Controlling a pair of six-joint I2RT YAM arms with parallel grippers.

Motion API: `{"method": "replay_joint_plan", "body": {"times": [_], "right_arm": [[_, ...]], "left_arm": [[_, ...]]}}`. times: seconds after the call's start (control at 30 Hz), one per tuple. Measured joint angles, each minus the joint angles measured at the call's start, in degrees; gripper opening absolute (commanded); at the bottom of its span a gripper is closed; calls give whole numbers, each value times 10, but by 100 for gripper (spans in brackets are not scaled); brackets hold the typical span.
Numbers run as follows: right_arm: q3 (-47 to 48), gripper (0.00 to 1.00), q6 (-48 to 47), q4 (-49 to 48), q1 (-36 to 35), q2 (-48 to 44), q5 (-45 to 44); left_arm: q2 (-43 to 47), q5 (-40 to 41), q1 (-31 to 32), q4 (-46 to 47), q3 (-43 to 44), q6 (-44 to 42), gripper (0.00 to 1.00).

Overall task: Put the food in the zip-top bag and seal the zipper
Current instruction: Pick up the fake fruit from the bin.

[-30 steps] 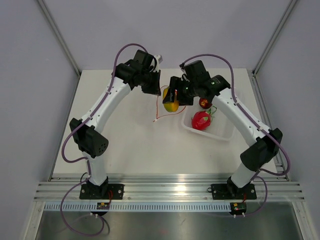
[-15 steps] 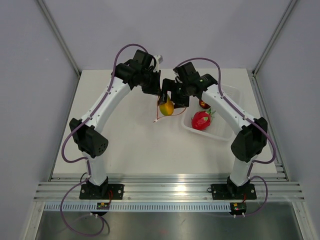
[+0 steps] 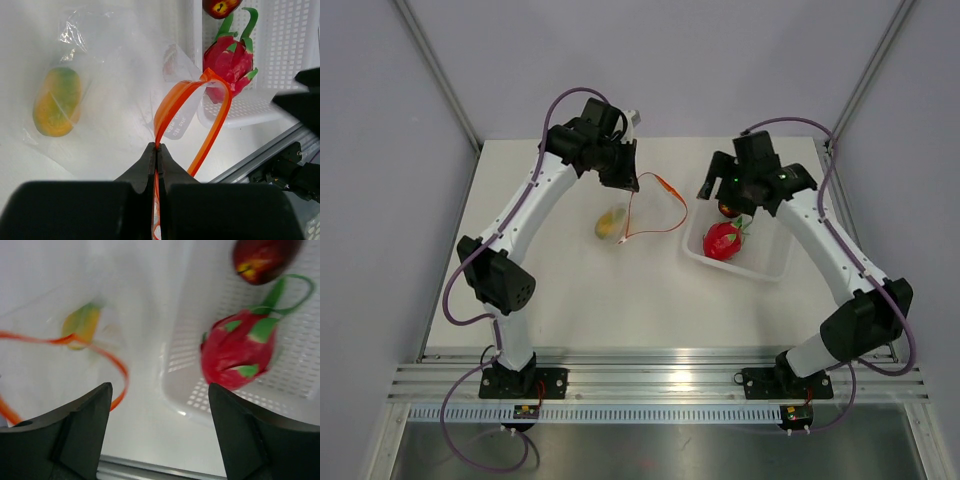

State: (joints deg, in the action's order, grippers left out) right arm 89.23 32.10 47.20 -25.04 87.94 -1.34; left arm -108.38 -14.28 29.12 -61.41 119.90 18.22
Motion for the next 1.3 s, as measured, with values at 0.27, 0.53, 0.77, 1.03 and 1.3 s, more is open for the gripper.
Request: {"method": "replay_joint_plan", "body": {"times": [0.27, 0.53, 0.77, 1.03, 1.3], "right_arm": [[-17, 99, 11, -2, 158, 74, -24], [63, 100, 31, -30, 186, 231, -7], [112, 99, 45, -44, 194, 304, 1], [174, 98, 45, -44, 195, 386, 9], [164, 43, 48, -50, 196, 395, 29]], "left_arm": [[0, 0, -3, -1, -1, 0, 0], [8, 0, -3, 0, -28, 0, 0], [23, 0, -3, 6, -60, 0, 0], [30, 0, -3, 8, -61, 0, 0], [30, 0, -3, 11, -61, 0, 0]]}}
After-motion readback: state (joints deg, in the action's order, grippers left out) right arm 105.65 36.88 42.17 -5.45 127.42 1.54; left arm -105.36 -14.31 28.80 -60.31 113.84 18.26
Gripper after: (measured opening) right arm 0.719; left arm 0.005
